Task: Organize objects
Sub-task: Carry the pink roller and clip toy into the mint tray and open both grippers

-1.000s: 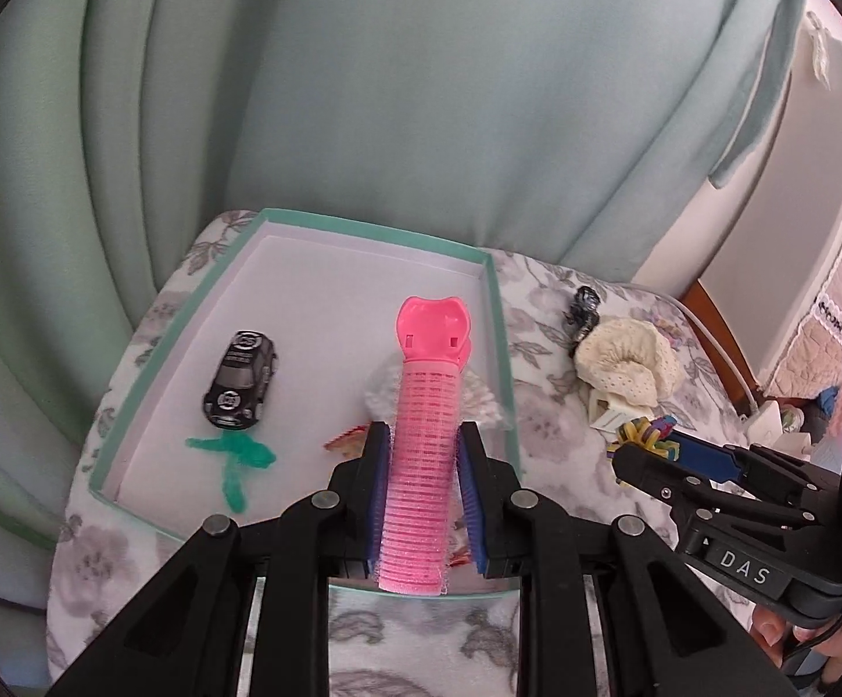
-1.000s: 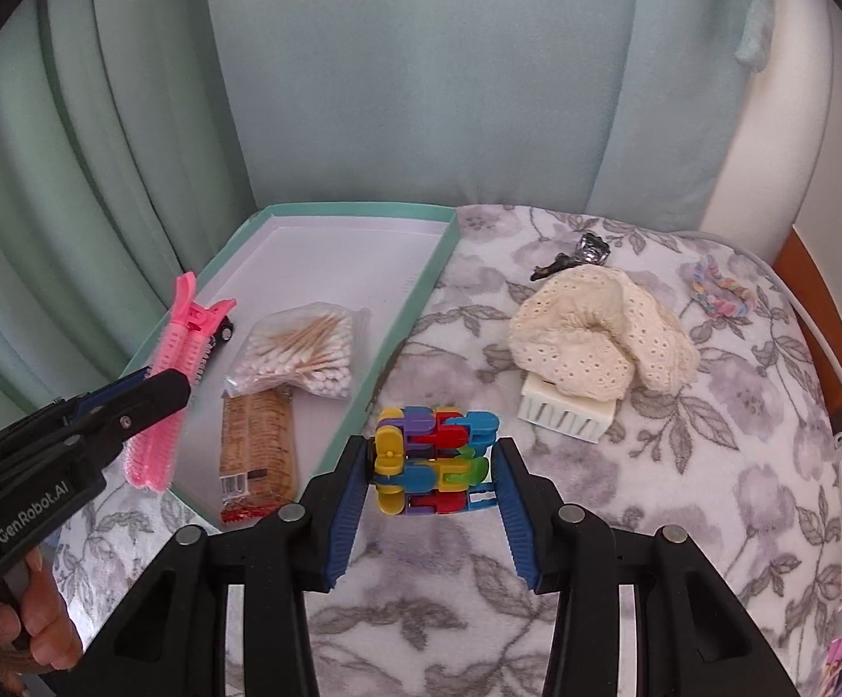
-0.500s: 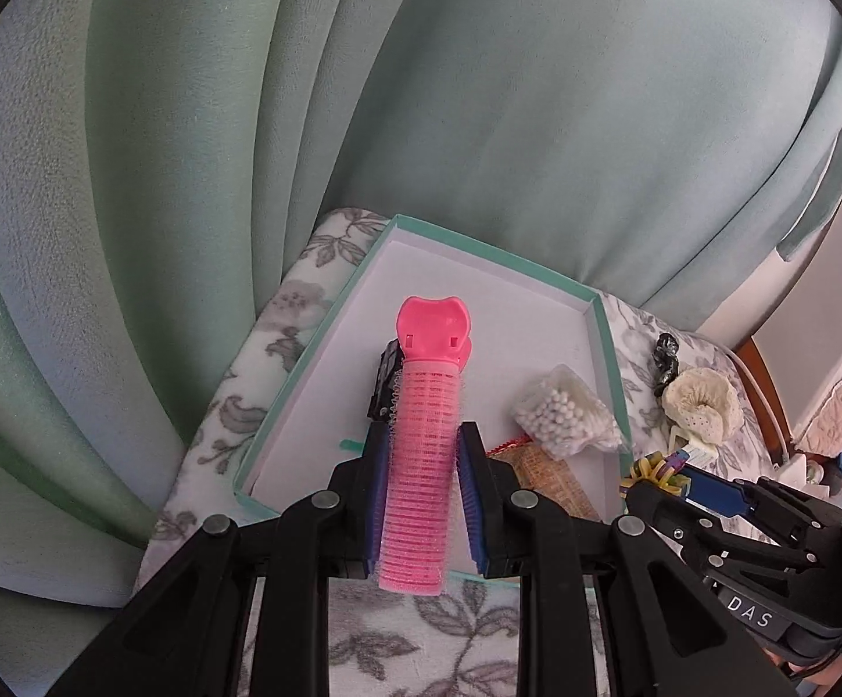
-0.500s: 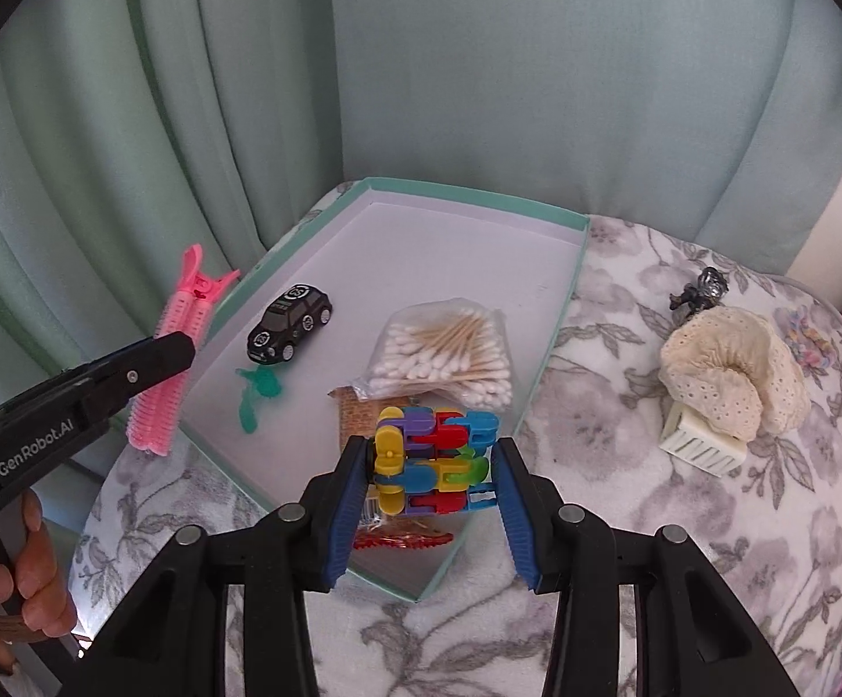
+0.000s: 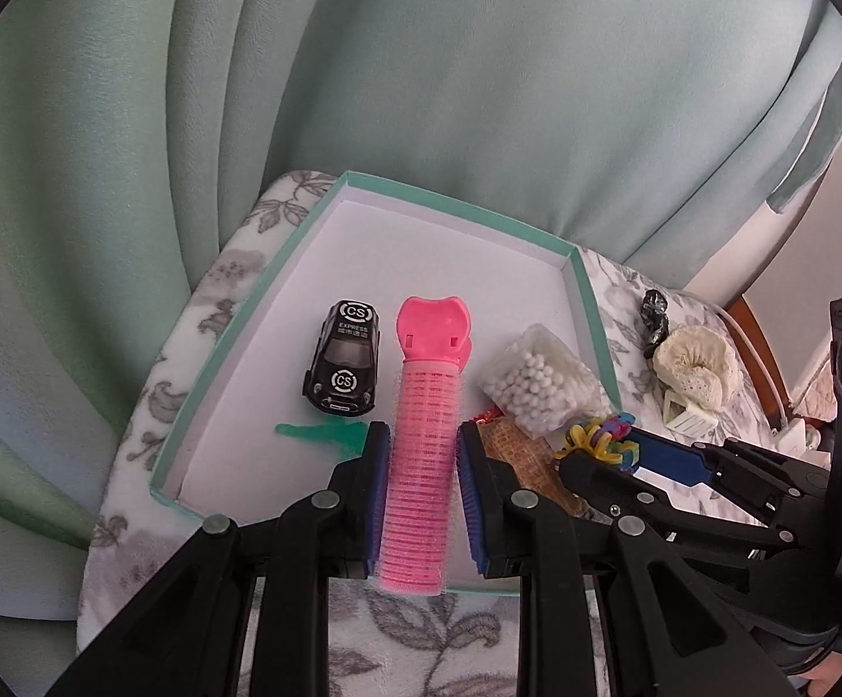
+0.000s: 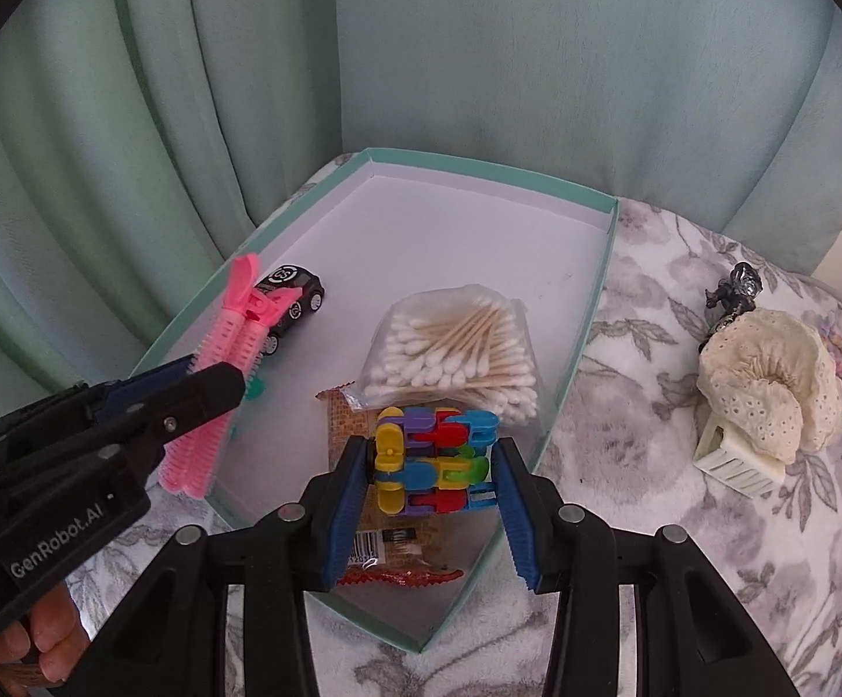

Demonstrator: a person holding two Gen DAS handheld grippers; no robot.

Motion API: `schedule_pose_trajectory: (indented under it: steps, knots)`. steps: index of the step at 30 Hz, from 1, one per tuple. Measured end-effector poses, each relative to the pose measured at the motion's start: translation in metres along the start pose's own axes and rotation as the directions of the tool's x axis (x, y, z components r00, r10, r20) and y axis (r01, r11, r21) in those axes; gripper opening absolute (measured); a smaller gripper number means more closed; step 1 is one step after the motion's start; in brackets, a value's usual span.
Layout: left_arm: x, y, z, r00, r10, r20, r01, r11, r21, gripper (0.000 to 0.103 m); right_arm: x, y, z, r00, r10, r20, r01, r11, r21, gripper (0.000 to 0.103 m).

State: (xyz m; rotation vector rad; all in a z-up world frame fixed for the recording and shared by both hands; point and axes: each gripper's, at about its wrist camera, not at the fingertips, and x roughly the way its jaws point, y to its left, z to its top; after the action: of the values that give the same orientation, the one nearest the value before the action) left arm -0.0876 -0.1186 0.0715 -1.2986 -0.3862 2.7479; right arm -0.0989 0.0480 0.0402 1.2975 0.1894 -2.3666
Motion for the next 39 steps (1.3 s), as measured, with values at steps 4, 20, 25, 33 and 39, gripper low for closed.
schedule_pose_trajectory:
  steps: [4,20,25,33,39]
  knots:
    - [0.009,-0.002,0.001,1.0,-0.003,-0.021,0.004,1.0,0.005,0.024,0.005,-0.002,0.003,1.0,-0.005,0.001,0.005,1.0,0.003,0.046]
    - [0.029,-0.007,0.0,0.998,-0.022,-0.055,0.022,1.0,0.0,0.024,0.02,-0.007,0.01,1.0,-0.01,-0.015,0.01,1.0,0.009,0.046]
    - [0.028,-0.009,-0.001,0.999,-0.011,-0.053,0.011,1.0,0.008,0.025,0.018,-0.007,0.009,1.0,-0.016,-0.012,0.016,1.0,0.003,0.048]
    - [0.015,-0.007,-0.001,0.999,-0.011,-0.041,0.011,1.0,-0.006,0.026,0.003,-0.006,0.008,1.0,-0.008,0.013,0.008,1.0,0.005,0.056]
    - [0.004,-0.01,0.0,1.0,-0.009,-0.017,0.009,1.0,-0.003,0.03,-0.012,-0.007,0.006,0.999,-0.01,0.037,0.01,1.0,0.01,0.056]
